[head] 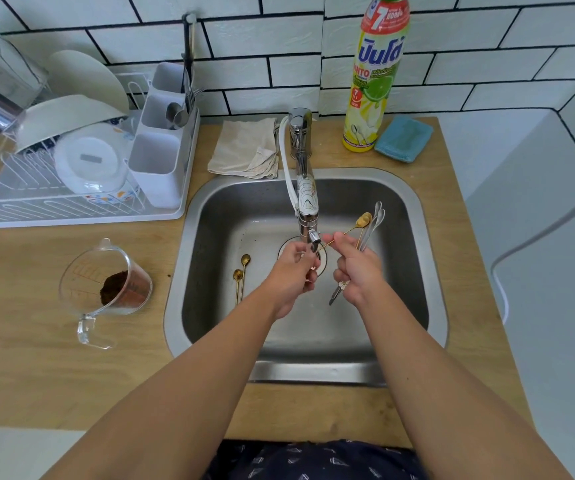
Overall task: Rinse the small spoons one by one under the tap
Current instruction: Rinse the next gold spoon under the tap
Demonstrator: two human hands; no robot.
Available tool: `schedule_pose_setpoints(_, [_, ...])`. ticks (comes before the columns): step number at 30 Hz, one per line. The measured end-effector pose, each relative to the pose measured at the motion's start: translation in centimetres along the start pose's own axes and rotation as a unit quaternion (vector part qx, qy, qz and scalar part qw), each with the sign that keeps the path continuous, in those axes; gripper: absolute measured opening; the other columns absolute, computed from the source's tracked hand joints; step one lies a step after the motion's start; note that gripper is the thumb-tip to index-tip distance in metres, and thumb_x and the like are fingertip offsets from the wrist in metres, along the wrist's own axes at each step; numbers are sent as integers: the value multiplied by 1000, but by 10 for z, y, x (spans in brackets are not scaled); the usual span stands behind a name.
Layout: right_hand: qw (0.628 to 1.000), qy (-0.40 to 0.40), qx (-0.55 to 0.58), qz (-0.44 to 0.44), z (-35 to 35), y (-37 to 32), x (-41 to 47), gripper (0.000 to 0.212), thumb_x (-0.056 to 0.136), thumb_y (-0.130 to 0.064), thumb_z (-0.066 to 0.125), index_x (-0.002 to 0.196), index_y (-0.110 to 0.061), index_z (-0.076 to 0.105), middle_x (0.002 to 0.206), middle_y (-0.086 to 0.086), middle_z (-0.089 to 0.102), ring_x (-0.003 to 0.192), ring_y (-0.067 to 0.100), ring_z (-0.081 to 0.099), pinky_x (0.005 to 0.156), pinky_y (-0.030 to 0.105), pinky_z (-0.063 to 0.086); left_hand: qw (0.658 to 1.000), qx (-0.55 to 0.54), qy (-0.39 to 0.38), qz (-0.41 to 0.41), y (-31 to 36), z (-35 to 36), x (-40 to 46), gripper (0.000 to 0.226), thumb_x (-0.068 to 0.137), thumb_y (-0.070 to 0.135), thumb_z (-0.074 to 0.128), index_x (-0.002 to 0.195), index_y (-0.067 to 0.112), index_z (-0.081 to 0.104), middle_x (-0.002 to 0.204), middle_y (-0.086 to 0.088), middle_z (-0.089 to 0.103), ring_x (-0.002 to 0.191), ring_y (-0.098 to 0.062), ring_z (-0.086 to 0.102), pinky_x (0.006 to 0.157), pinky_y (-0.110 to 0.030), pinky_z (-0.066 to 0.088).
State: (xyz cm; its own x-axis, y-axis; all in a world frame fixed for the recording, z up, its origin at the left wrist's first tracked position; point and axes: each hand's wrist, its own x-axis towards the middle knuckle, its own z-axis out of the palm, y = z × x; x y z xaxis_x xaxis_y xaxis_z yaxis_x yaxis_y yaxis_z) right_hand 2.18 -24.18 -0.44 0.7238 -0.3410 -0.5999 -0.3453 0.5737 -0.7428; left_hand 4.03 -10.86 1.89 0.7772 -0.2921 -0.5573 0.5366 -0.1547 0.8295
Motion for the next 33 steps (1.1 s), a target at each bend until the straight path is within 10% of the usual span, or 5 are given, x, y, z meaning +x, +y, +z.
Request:
schedule_pose_setpoints(11, [999, 28, 21, 17, 6, 0, -3, 19, 95, -23, 74, 79, -14, 69, 83, 3, 79, 32, 5, 23, 34, 19, 20, 998, 39, 53, -17, 4, 7, 1, 42, 106, 39, 42, 76, 15, 61, 47, 7, 51, 42, -8, 40, 41, -19, 33])
schedule_pose_setpoints(19, [999, -25, -41, 21, 10, 1, -4, 17, 99, -18, 69, 88, -10, 78, 58, -8, 69, 35, 3, 28, 36, 19, 21, 991, -90, -45, -89, 0, -11, -6, 17, 99, 19, 53, 101, 14, 69, 66, 6, 51, 51, -8, 43, 52, -23, 38])
schedule_pose_setpoints(23, [993, -81, -65, 47, 17, 12, -14, 12, 96, -20, 72, 97, -9, 78, 83, -3, 79, 40, 3, 44, 36, 18, 26, 996, -40, -52, -60, -2, -25, -15, 20, 104, 20, 53, 107, 9, 68, 79, 2, 69, 55, -9, 57, 51, -21, 40])
schedule_pose_setpoints(33, [991, -84, -93, 37, 19, 9, -15, 13, 91, -19, 78, 99, -9, 78, 66, -8, 70, 38, 3, 27, 37, 19, 26, 995, 88, -47, -17, -3, -48, -31, 16, 100, 24, 62, 106, 11, 69, 85, -2, 76, 72, -23, 75, 55, -24, 56])
